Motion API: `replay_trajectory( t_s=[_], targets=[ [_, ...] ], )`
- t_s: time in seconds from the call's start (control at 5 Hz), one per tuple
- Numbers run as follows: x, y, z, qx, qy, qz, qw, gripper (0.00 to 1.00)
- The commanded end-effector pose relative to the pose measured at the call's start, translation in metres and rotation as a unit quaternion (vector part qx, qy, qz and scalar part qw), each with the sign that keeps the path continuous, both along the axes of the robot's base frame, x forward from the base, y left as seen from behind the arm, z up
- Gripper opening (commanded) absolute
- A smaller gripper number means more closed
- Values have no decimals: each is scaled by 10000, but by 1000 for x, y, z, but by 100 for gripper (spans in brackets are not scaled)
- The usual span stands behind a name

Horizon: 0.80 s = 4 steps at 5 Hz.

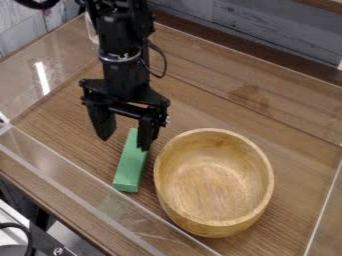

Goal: Put the green block in the brown bowl

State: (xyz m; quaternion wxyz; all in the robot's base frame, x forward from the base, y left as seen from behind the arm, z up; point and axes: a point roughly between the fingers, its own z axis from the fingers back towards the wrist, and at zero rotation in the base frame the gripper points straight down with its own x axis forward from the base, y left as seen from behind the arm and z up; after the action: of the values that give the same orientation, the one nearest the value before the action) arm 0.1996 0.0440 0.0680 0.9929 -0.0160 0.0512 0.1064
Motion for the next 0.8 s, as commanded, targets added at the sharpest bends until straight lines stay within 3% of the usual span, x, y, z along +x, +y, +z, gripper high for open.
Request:
replay_trajectory(
  t_s=[0.0,0.6],
  targets=[
    [4,-1,-3,16,-144,42,9999,100],
    [4,-5,-20,-14,-157,133,9998,100]
  ],
)
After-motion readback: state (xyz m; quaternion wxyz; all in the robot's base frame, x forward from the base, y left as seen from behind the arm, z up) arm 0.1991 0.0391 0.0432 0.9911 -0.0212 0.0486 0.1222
